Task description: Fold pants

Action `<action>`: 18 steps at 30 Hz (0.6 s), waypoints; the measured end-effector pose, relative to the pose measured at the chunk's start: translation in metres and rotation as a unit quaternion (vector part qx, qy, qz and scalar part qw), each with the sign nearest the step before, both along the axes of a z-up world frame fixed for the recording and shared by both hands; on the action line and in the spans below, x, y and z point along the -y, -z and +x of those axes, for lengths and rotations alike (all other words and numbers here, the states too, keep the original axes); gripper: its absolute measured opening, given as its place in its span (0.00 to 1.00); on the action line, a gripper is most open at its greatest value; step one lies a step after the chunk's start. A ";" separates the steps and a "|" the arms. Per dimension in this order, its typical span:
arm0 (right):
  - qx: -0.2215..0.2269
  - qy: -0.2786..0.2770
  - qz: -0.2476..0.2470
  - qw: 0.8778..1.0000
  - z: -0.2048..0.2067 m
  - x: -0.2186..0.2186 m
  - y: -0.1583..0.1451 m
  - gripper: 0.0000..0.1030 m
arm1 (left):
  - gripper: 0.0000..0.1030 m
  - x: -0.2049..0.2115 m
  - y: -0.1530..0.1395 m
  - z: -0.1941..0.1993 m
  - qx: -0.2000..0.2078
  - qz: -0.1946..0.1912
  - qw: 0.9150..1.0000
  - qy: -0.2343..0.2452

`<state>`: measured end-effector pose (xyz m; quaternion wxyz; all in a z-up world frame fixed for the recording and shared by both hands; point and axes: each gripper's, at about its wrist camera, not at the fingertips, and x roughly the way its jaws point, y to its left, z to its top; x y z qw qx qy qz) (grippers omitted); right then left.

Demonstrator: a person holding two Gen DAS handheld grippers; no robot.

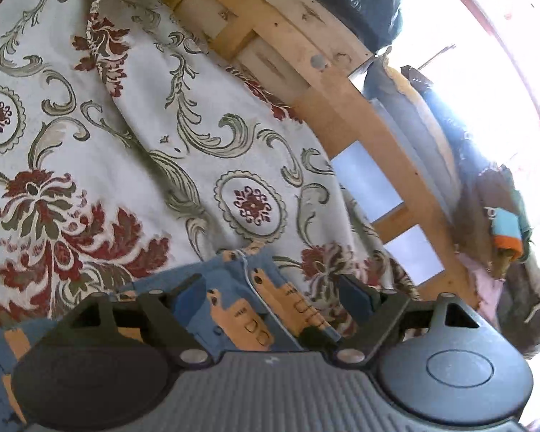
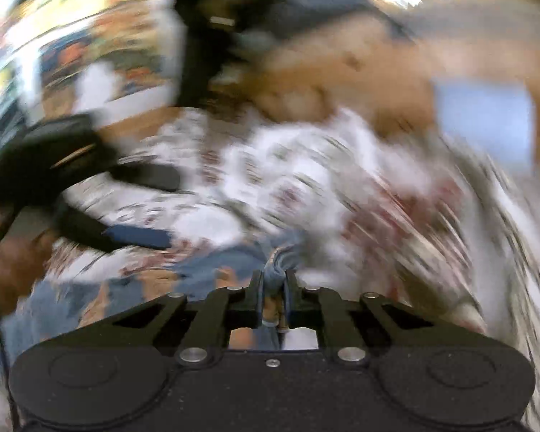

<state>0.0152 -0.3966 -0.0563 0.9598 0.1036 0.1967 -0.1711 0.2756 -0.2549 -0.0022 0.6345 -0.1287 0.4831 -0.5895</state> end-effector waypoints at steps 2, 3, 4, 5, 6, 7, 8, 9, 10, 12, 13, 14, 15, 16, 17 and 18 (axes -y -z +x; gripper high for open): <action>0.002 -0.046 -0.057 0.997 0.007 -0.026 -0.007 0.10 | 0.83 -0.007 -0.003 0.001 -0.013 -0.001 1.000 0.003; 0.003 -0.069 -0.082 0.994 0.010 -0.040 -0.010 0.10 | 0.83 -0.011 -0.005 0.001 -0.017 -0.001 1.000 0.005; 0.003 -0.093 -0.104 0.990 0.014 -0.053 -0.012 0.10 | 0.84 -0.014 -0.007 0.001 -0.018 -0.001 1.000 0.005; -0.001 -0.112 -0.121 0.986 0.017 -0.064 -0.012 0.10 | 0.85 -0.019 -0.009 0.002 -0.016 0.003 1.000 0.003; -0.005 -0.132 -0.141 0.981 0.019 -0.077 -0.011 0.10 | 0.86 -0.025 -0.010 0.002 -0.012 0.007 1.000 0.002; -0.009 -0.148 -0.153 0.977 0.021 -0.087 -0.009 0.10 | 0.87 -0.029 -0.011 0.004 -0.007 0.013 1.000 0.002; -0.015 -0.161 -0.159 0.974 0.024 -0.095 -0.007 0.10 | 0.88 -0.034 -0.009 0.004 -0.003 0.023 1.000 0.001; -0.025 -0.173 -0.161 0.971 0.028 -0.101 -0.004 0.10 | 0.88 -0.037 -0.006 0.005 -0.002 0.037 0.999 -0.001; -0.033 -0.181 -0.161 0.970 0.030 -0.105 -0.001 0.10 | 0.88 -0.039 -0.001 0.006 -0.004 0.052 0.999 -0.005; -0.045 -0.191 -0.161 0.967 0.032 -0.110 0.005 0.10 | 0.85 -0.043 0.013 0.007 -0.014 0.074 0.997 -0.014; -0.051 -0.194 -0.160 0.966 0.032 -0.112 0.008 0.10 | 0.83 -0.045 0.021 0.008 -0.021 0.083 0.996 -0.021; -0.056 -0.196 -0.159 0.966 0.032 -0.112 0.010 0.10 | 0.75 -0.047 0.029 0.009 -0.028 0.090 0.995 -0.027; -0.059 -0.197 -0.157 0.966 0.032 -0.112 0.011 0.10 | 0.64 -0.048 0.036 0.009 -0.036 0.094 0.994 -0.033; -0.063 -0.197 -0.155 0.966 0.032 -0.111 0.013 0.10 | 0.57 -0.049 0.044 0.011 -0.044 0.098 0.993 -0.040; -0.066 -0.198 -0.153 0.966 0.032 -0.112 0.014 0.11 | 0.42 -0.050 0.049 0.013 -0.051 0.102 0.992 -0.047; -0.068 -0.197 -0.152 0.966 0.030 -0.111 0.015 0.11 | 0.33 -0.051 0.054 0.015 -0.059 0.101 0.992 -0.054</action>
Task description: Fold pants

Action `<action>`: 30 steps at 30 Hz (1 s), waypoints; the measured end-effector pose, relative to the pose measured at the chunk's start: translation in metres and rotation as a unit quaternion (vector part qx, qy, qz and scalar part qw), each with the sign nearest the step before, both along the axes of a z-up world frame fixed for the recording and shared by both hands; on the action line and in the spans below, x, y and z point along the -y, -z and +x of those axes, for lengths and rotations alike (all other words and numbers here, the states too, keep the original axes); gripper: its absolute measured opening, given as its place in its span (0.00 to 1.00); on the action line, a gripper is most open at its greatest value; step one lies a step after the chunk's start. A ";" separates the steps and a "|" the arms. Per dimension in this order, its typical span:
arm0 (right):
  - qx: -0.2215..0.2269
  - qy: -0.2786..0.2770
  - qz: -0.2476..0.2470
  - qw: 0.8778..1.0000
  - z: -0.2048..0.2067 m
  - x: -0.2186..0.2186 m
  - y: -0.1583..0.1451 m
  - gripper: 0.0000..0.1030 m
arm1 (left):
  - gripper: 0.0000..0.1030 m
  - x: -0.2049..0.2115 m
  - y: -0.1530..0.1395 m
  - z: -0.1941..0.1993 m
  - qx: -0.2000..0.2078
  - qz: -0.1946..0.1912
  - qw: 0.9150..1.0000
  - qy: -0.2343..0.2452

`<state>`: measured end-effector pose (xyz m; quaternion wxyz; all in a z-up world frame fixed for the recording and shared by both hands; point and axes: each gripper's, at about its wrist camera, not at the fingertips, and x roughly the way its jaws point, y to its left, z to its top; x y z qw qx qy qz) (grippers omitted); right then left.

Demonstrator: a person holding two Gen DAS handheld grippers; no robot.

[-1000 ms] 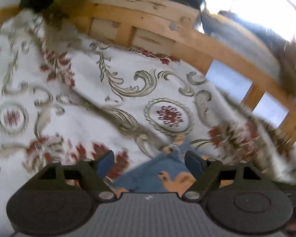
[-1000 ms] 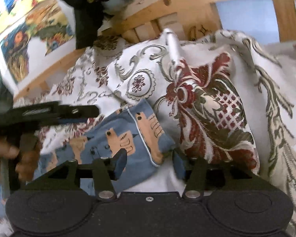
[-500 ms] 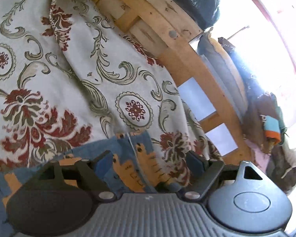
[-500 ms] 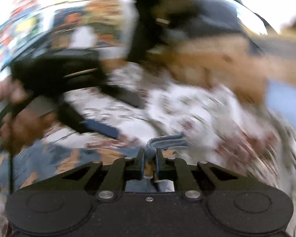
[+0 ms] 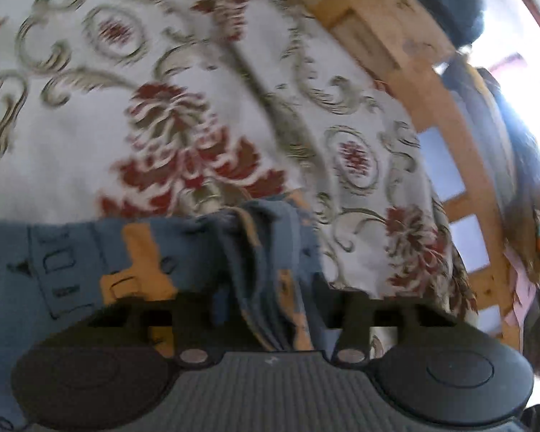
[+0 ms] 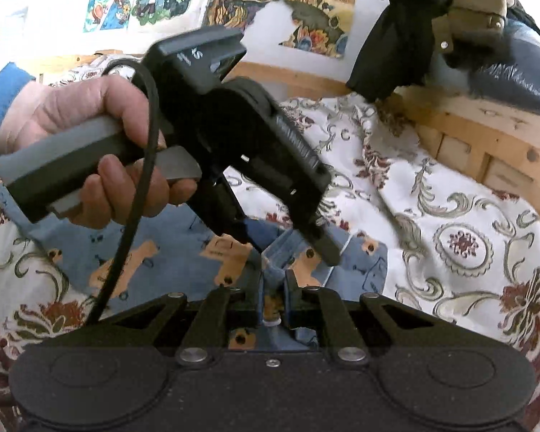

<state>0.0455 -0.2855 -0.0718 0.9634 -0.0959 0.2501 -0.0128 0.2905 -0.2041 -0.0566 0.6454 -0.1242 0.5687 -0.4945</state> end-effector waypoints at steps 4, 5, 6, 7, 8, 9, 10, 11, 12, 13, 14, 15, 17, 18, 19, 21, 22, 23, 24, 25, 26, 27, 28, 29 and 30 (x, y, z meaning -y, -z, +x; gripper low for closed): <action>-0.004 0.004 0.003 1.000 0.000 0.000 0.001 0.11 | 0.16 -0.002 0.005 0.004 -0.010 -0.018 1.000 -0.021; -0.003 0.005 0.004 1.000 0.000 0.000 0.001 0.11 | 0.14 -0.002 0.003 0.003 -0.005 -0.020 1.000 -0.022; 0.003 0.009 0.003 1.000 -0.001 -0.001 0.000 0.11 | 0.13 -0.002 -0.001 0.002 0.003 -0.021 1.000 -0.021; 0.014 0.012 0.001 1.000 -0.004 -0.002 -0.001 0.11 | 0.12 -0.003 -0.004 0.001 0.008 -0.023 0.999 -0.021; 0.023 0.012 -0.002 1.000 -0.007 -0.004 -0.002 0.11 | 0.11 -0.004 -0.010 -0.001 0.017 -0.029 0.999 -0.019; 0.033 0.011 -0.007 0.999 -0.011 -0.007 -0.003 0.11 | 0.11 -0.006 -0.015 -0.004 0.026 -0.036 0.999 -0.017; 0.041 0.009 -0.012 0.999 -0.014 -0.011 -0.005 0.11 | 0.11 -0.008 -0.021 -0.007 0.034 -0.041 0.998 -0.015; 0.048 0.007 -0.014 0.999 -0.016 -0.014 -0.006 0.11 | 0.10 -0.011 -0.027 -0.009 0.041 -0.044 0.998 -0.013; 0.055 0.003 -0.016 0.998 -0.018 -0.017 -0.009 0.11 | 0.10 -0.015 -0.034 -0.012 0.050 -0.046 0.998 -0.013; 0.059 -0.003 -0.017 0.998 -0.019 -0.021 -0.011 0.11 | 0.10 -0.020 -0.039 -0.014 0.058 -0.047 0.997 -0.013; 0.063 -0.009 -0.018 0.998 -0.019 -0.024 -0.013 0.11 | 0.10 -0.025 -0.045 -0.015 0.067 -0.045 0.997 -0.014; 0.066 -0.018 -0.017 0.997 -0.019 -0.028 -0.016 0.11 | 0.10 -0.033 -0.050 -0.016 0.074 -0.043 0.996 -0.017; 0.072 -0.038 -0.015 0.997 -0.018 -0.039 -0.021 0.11 | 0.10 -0.052 -0.057 -0.015 0.082 -0.037 0.996 -0.027; 0.072 -0.051 -0.016 0.996 -0.017 -0.045 -0.023 0.11 | 0.10 -0.060 -0.059 -0.013 0.081 -0.034 0.996 -0.033; 0.070 -0.064 -0.015 0.995 -0.016 -0.051 -0.025 0.11 | 0.10 -0.071 -0.060 -0.012 0.080 -0.032 0.995 -0.041; 0.067 -0.089 -0.010 0.994 -0.012 -0.062 -0.026 0.11 | 0.10 -0.093 -0.060 -0.010 0.080 -0.026 0.995 -0.056; 0.062 -0.103 -0.008 0.993 -0.009 -0.069 -0.025 0.11 | 0.10 -0.102 -0.058 -0.009 0.081 -0.021 0.994 -0.064; 0.055 -0.115 -0.007 0.992 -0.006 -0.076 -0.025 0.11 | 0.10 -0.113 -0.055 -0.009 0.083 -0.014 0.994 -0.072; 0.049 -0.125 -0.007 0.991 -0.004 -0.083 -0.024 0.11 | 0.10 -0.124 -0.051 -0.009 0.084 -0.006 0.993 -0.080; 0.039 -0.137 -0.009 0.990 -0.001 -0.090 -0.022 0.11 | 0.10 -0.134 -0.047 -0.009 0.085 0.001 0.993 -0.086; 0.031 -0.147 -0.012 0.989 0.003 -0.096 -0.019 0.11 | 0.10 -0.142 -0.042 -0.009 0.083 0.007 0.992 -0.092; 0.020 -0.157 -0.015 0.987 0.006 -0.104 -0.016 0.11 | 0.10 -0.150 -0.036 -0.008 0.081 0.009 0.992 -0.096; 0.010 -0.164 -0.019 0.986 0.009 -0.110 -0.013 0.11 | 0.10 -0.157 -0.028 -0.008 0.078 0.011 0.992 -0.102; -0.001 -0.171 -0.026 0.985 0.011 -0.117 -0.009 0.11 | 0.10 -0.162 -0.021 -0.007 0.073 0.014 0.991 -0.108; -0.010 -0.176 -0.033 0.984 0.013 -0.122 -0.005 0.11 | 0.10 -0.167 -0.014 -0.007 0.071 0.016 0.991 -0.113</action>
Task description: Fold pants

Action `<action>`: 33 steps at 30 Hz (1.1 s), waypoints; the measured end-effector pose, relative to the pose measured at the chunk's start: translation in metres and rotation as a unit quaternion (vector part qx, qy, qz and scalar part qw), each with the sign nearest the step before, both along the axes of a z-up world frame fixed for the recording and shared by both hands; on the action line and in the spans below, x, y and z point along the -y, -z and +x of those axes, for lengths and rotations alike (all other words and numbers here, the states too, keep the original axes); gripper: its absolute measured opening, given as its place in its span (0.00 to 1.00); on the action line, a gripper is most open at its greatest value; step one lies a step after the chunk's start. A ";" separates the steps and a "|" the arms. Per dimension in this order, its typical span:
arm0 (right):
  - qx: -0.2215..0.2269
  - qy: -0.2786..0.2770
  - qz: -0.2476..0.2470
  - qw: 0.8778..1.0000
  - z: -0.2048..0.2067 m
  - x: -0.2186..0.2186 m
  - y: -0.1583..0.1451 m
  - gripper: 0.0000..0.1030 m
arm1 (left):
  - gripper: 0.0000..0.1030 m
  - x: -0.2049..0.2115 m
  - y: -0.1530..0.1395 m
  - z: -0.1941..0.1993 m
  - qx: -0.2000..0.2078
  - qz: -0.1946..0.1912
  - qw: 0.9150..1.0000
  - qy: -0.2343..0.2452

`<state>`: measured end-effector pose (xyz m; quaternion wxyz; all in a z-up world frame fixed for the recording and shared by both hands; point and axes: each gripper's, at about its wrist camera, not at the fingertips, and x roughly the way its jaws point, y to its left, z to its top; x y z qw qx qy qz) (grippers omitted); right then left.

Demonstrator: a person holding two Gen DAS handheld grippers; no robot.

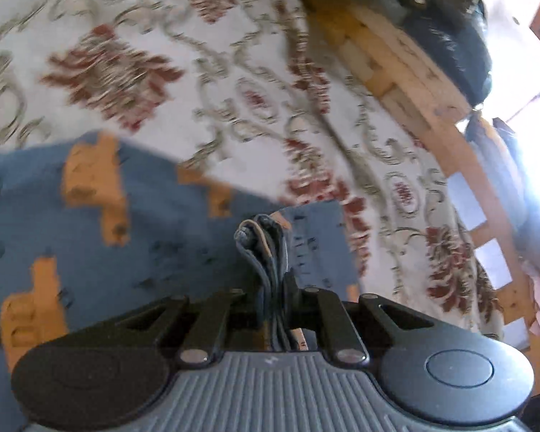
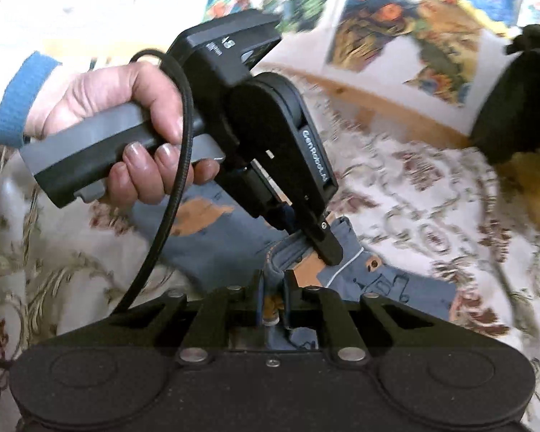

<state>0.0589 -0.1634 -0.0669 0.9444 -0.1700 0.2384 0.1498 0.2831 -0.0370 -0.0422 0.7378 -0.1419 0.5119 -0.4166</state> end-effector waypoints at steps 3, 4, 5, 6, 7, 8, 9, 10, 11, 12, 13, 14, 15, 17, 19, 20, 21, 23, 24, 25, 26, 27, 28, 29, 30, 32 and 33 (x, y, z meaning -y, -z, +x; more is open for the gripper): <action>-0.020 -0.004 -0.008 1.000 0.003 -0.009 0.009 0.11 | 0.10 -0.011 0.017 -0.002 -0.003 -0.007 1.000 -0.012; -0.026 -0.004 -0.008 1.000 0.005 -0.011 0.010 0.11 | 0.10 -0.014 0.020 -0.002 -0.002 -0.008 1.000 -0.014; -0.030 -0.004 -0.009 0.999 0.007 -0.012 0.012 0.11 | 0.10 -0.015 0.023 -0.002 0.000 -0.009 1.000 -0.015; -0.034 -0.003 -0.011 0.999 0.009 -0.013 0.013 0.11 | 0.10 -0.015 0.024 -0.003 0.003 -0.010 1.000 -0.013; -0.036 -0.003 -0.012 0.999 0.010 -0.014 0.014 0.11 | 0.10 -0.015 0.025 -0.003 0.006 -0.009 1.000 -0.011; -0.037 -0.003 -0.013 0.999 0.011 -0.015 0.014 0.11 | 0.10 -0.015 0.025 -0.002 0.009 -0.007 1.000 -0.007; -0.037 -0.003 -0.013 0.999 0.011 -0.016 0.014 0.12 | 0.10 -0.014 0.025 -0.002 0.011 -0.006 1.000 -0.005; -0.037 -0.003 -0.013 0.999 0.012 -0.018 0.014 0.12 | 0.10 -0.015 0.025 -0.001 0.011 -0.006 1.000 -0.005; -0.037 -0.004 -0.011 0.999 0.013 -0.018 0.014 0.12 | 0.10 -0.016 0.024 -0.001 0.010 -0.007 1.000 -0.005; -0.037 -0.004 -0.010 0.999 0.014 -0.019 0.014 0.12 | 0.10 -0.016 0.024 -0.001 0.011 -0.006 1.000 -0.005; -0.035 -0.005 -0.011 0.999 0.014 -0.020 0.014 0.12 | 0.10 -0.017 0.023 0.000 0.013 -0.005 1.000 -0.004; -0.032 -0.008 -0.013 0.999 0.015 -0.020 0.013 0.12 | 0.10 -0.019 0.021 0.000 0.017 -0.003 1.000 -0.003; -0.029 -0.012 -0.015 0.999 0.015 -0.018 0.013 0.12 | 0.10 -0.020 0.019 0.000 0.021 -0.001 1.000 -0.001; -0.022 -0.019 -0.020 0.999 0.017 -0.022 0.013 0.12 | 0.10 -0.023 0.015 0.002 0.029 0.004 1.000 -0.001; -0.016 -0.027 -0.018 0.999 0.019 -0.026 0.010 0.12 | 0.10 -0.028 0.010 0.003 0.034 0.010 0.999 -0.006; -0.016 -0.032 -0.016 0.999 0.021 -0.028 0.009 0.12 | 0.10 -0.031 0.007 0.004 0.034 0.013 0.999 -0.009; -0.016 -0.037 -0.016 0.999 0.022 -0.031 0.007 0.12 | 0.10 -0.034 0.003 0.005 0.037 0.019 0.999 -0.012; -0.013 -0.051 -0.018 0.998 0.026 -0.037 0.006 0.12 | 0.10 -0.041 -0.001 0.007 0.041 0.032 0.998 -0.017; -0.012 -0.058 -0.017 0.998 0.028 -0.041 0.005 0.12 | 0.10 -0.045 -0.003 0.008 0.043 0.037 0.998 -0.021; -0.013 -0.064 -0.016 0.998 0.031 -0.045 0.004 0.12 | 0.10 -0.049 -0.004 0.010 0.043 0.039 0.998 -0.023; -0.016 -0.068 -0.017 0.997 0.034 -0.048 0.004 0.12 | 0.10 -0.053 -0.004 0.012 0.042 0.042 0.998 -0.025; -0.020 -0.073 -0.018 0.997 0.037 -0.051 0.004 0.12 | 0.10 -0.056 -0.003 0.014 0.041 0.044 0.998 -0.026; -0.023 -0.075 -0.017 0.997 0.039 -0.053 0.004 0.12 | 0.10 -0.059 -0.002 0.016 0.038 0.046 0.998 -0.028; -0.027 -0.077 -0.014 0.997 0.042 -0.054 0.005 0.12 | 0.10 -0.063 0.000 0.018 0.035 0.048 0.998 -0.031; -0.030 -0.080 -0.014 0.996 0.044 -0.056 0.005 0.12 | 0.10 -0.066 0.002 0.019 0.030 0.050 0.998 -0.035; -0.032 -0.086 -0.015 0.996 0.046 -0.060 0.005 0.12 | 0.10 -0.071 0.005 0.021 0.023 0.052 0.998 -0.039; -0.032 -0.088 -0.016 0.996 0.047 -0.061 0.005 0.12 | 0.11 -0.072 0.006 0.022 0.024 0.054 0.997 -0.039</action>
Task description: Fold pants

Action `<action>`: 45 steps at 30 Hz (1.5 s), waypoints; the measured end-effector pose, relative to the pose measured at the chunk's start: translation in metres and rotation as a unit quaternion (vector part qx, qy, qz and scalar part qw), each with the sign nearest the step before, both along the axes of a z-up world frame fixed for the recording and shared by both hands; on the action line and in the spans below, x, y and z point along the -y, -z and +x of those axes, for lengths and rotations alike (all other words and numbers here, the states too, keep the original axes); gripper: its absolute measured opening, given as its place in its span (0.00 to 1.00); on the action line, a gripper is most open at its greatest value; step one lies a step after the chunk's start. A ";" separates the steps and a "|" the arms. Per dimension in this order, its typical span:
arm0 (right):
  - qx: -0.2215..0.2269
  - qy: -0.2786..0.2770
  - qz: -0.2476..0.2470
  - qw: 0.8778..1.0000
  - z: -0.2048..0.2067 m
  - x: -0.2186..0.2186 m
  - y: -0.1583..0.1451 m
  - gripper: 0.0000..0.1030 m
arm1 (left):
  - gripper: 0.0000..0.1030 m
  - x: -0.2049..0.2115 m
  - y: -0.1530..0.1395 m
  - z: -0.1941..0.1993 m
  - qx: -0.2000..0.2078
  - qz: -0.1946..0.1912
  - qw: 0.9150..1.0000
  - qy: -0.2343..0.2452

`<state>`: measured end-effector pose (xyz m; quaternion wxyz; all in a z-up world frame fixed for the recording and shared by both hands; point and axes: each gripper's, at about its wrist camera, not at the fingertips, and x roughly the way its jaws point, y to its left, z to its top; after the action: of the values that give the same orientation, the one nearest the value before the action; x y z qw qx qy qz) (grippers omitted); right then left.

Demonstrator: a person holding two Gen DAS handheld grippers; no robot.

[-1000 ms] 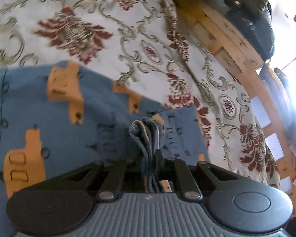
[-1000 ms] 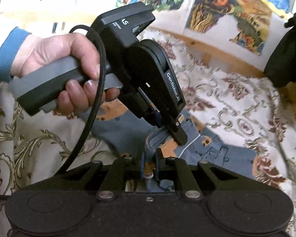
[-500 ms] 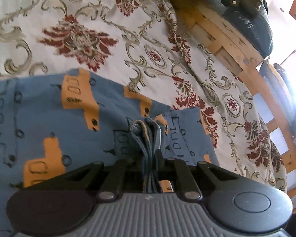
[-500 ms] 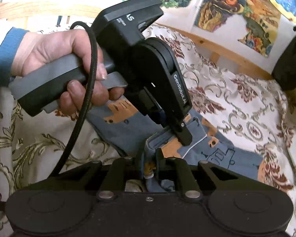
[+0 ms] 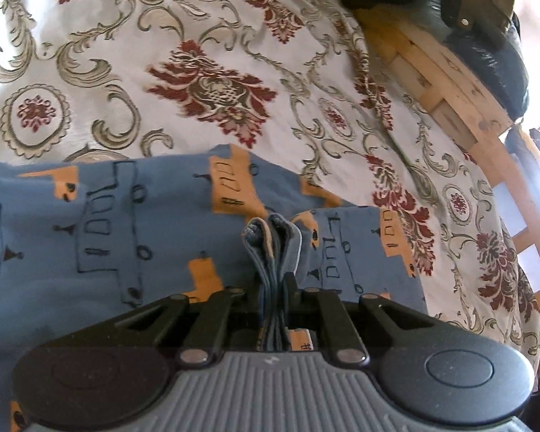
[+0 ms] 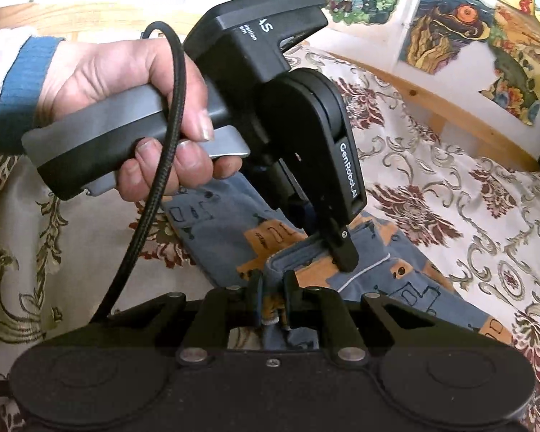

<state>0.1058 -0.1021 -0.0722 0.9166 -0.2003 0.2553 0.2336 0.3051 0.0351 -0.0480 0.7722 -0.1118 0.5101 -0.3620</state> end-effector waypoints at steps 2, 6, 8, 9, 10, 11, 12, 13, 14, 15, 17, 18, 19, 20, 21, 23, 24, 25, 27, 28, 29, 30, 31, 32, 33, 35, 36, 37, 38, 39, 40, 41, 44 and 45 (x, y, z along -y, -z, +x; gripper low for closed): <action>-0.003 -0.004 -0.001 1.000 0.002 -0.001 0.002 0.12 | 0.11 -0.001 0.001 0.001 0.006 0.010 1.000 0.002; -0.018 -0.010 0.005 1.000 0.005 -0.002 0.007 0.20 | 0.15 0.001 0.007 0.001 0.007 0.022 1.000 0.004; -0.020 -0.013 0.013 1.000 0.005 0.001 0.006 0.22 | 0.19 -0.001 0.007 0.001 0.006 0.022 1.000 0.003; -0.020 -0.015 0.017 1.000 0.004 0.003 0.004 0.28 | 0.21 -0.002 0.007 0.001 0.004 0.019 1.000 0.003; -0.020 -0.014 0.023 0.999 0.002 0.007 0.001 0.37 | 0.23 -0.004 0.006 0.000 0.004 0.019 1.000 0.000; -0.019 -0.011 0.030 0.999 0.000 0.013 -0.002 0.42 | 0.27 -0.005 0.004 -0.001 0.007 0.022 1.000 -0.002; -0.016 -0.006 0.038 0.999 -0.004 0.021 -0.006 0.52 | 0.31 -0.006 0.001 -0.004 0.013 0.028 1.000 -0.004; -0.010 0.000 0.040 0.999 -0.008 0.028 -0.008 0.59 | 0.34 -0.006 -0.001 -0.007 0.020 0.036 0.999 -0.006; 0.002 0.010 0.038 0.999 -0.011 0.037 -0.011 0.63 | 0.41 -0.007 -0.004 -0.009 0.026 0.044 0.999 -0.010; 0.020 0.026 0.031 0.999 -0.015 0.047 -0.014 0.70 | 0.51 -0.007 -0.007 -0.013 0.035 0.055 0.998 -0.020; 0.064 0.074 0.001 0.995 -0.019 0.065 -0.017 0.83 | 0.73 -0.004 -0.015 -0.024 0.065 0.081 0.993 -0.051; 0.087 0.103 -0.023 0.991 -0.017 0.073 -0.017 0.91 | 0.86 -0.001 -0.018 -0.032 0.088 0.099 0.988 -0.073; 0.109 0.134 -0.051 0.984 -0.011 0.082 -0.017 0.95 | 0.89 0.003 -0.021 -0.039 0.110 0.113 0.983 -0.094; 0.128 0.160 -0.070 0.976 -0.005 0.089 -0.016 0.96 | 0.90 0.008 -0.022 -0.046 0.132 0.122 0.978 -0.110; 0.144 0.181 -0.079 0.970 0.003 0.097 -0.016 0.96 | 0.90 0.012 -0.021 -0.050 0.145 0.123 0.975 -0.118; 0.153 0.206 -0.074 0.964 0.022 0.113 -0.014 0.99 | 0.90 0.021 -0.016 -0.055 0.158 0.129 0.969 -0.139; 0.153 0.213 -0.072 0.962 0.032 0.119 -0.012 0.99 | 0.90 0.025 -0.011 -0.056 0.166 0.135 0.966 -0.146; 0.148 0.216 -0.074 0.962 0.041 0.123 -0.008 0.99 | 0.90 0.028 -0.005 -0.055 0.172 0.145 0.963 -0.151; 0.130 0.221 -0.085 0.963 0.058 0.129 0.001 0.99 | 0.92 0.032 0.007 -0.052 0.177 0.173 0.955 -0.162; 0.122 0.227 -0.091 0.962 0.065 0.134 0.006 0.99 | 0.93 0.029 0.011 -0.051 0.176 0.170 0.955 -0.167; 0.113 0.235 -0.096 0.961 0.070 0.139 0.011 0.99 | 0.94 0.025 0.013 -0.051 0.174 0.158 0.956 -0.175; 0.100 0.247 -0.100 0.959 0.076 0.147 0.017 0.99 | 0.94 0.021 0.013 -0.052 0.172 0.151 0.957 -0.179; 0.091 0.258 -0.095 0.957 0.077 0.155 0.018 0.99 | 0.94 0.019 0.013 -0.052 0.171 0.150 0.957 -0.179; 0.087 0.267 -0.085 0.956 0.075 0.162 0.018 0.99 | 0.94 0.019 0.012 -0.052 0.172 0.153 0.957 -0.176; 0.089 0.279 -0.078 0.953 0.073 0.169 0.015 0.99 | 0.94 0.019 0.011 -0.052 0.173 0.157 0.957 -0.175; 0.100 0.304 -0.087 0.943 0.065 0.176 0.010 0.99 | 0.94 0.018 0.009 -0.053 0.169 0.163 0.956 -0.178; 0.100 0.310 -0.087 0.941 0.059 0.177 0.006 0.99 | 0.94 0.017 0.007 -0.054 0.165 0.166 0.955 -0.181; 0.097 0.309 -0.075 0.943 0.051 0.176 0.002 0.99 | 0.94 0.017 0.003 -0.056 0.160 0.170 0.954 -0.186; 0.092 0.299 -0.057 0.948 0.040 0.175 -0.003 0.99 | 0.94 0.016 0.000 -0.059 0.156 0.175 0.953 -0.193; 0.087 0.286 -0.042 0.953 0.026 0.170 -0.007 0.99 | 0.95 0.014 -0.005 -0.064 0.154 0.182 0.950 -0.201; 0.082 0.276 -0.036 0.957 0.015 0.164 -0.010 0.99 | 0.95 0.011 -0.008 -0.069 0.153 0.184 0.949 -0.206; 0.076 0.265 -0.035 0.961 0.005 0.156 -0.010 0.99 | 0.97 0.009 -0.011 -0.076 0.151 0.184 0.949 -0.208; 0.060 0.230 -0.052 0.970 -0.019 0.133 0.000 0.99 | 0.98 0.008 -0.008 -0.091 0.135 0.200 0.949 -0.201; 0.054 0.224 -0.072 0.970 -0.021 0.127 0.008 0.99 | 0.98 0.009 -0.004 -0.095 0.134 0.213 0.948 -0.196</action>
<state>0.0851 -0.2288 -0.0798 0.9412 -0.2159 0.2598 -0.0076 0.2098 0.0263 -0.0437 0.8949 0.0067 0.4352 -0.0980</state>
